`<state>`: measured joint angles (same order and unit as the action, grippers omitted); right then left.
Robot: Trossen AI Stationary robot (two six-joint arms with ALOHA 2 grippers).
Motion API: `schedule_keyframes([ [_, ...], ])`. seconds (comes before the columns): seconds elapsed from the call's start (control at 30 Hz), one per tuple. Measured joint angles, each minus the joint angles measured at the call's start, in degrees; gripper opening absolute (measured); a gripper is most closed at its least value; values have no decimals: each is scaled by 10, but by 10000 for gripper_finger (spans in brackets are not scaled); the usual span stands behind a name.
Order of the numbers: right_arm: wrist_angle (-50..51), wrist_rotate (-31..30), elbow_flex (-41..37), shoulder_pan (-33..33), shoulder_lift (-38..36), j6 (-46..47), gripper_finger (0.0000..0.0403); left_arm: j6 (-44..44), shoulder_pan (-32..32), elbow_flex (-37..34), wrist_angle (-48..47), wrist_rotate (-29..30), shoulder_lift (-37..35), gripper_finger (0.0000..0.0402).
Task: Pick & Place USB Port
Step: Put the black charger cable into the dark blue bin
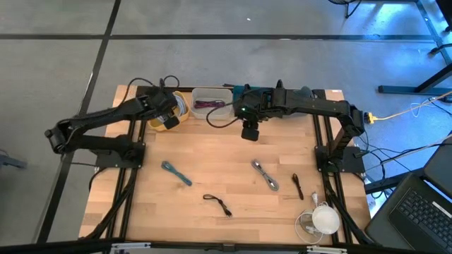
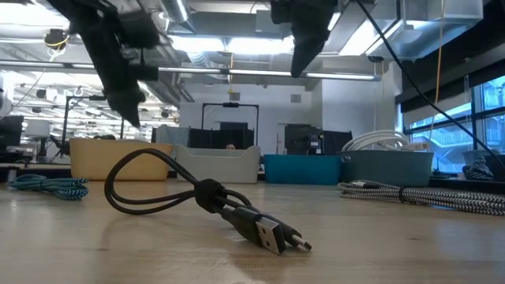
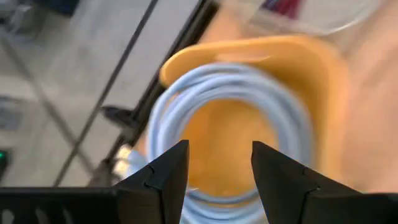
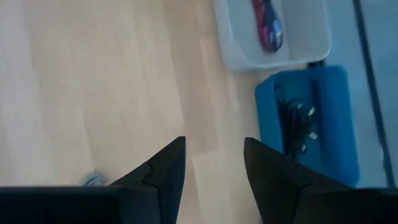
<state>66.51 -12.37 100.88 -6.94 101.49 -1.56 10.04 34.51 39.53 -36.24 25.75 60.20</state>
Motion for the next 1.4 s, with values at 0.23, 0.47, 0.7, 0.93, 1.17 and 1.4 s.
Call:
schedule_keyframes([
  [0.23,13,92,-7,50,0,26,164,-104,-65,0,-45,-201,-118,167],
  [0.47,-23,111,-50,147,0,67,164,-223,-154,-17,-49,-376,-189,168],
  [0.7,-103,96,-99,218,1,142,164,-316,-280,-50,-3,-371,-196,168],
  [0.93,-201,96,-154,252,0,226,164,-334,-369,-55,34,-275,-190,168],
  [1.17,-365,141,-223,277,0,305,165,-323,-386,-55,35,-219,-190,168],
  [1.4,-462,139,-268,306,0,329,164,-318,-386,-55,35,-163,-190,168],
])
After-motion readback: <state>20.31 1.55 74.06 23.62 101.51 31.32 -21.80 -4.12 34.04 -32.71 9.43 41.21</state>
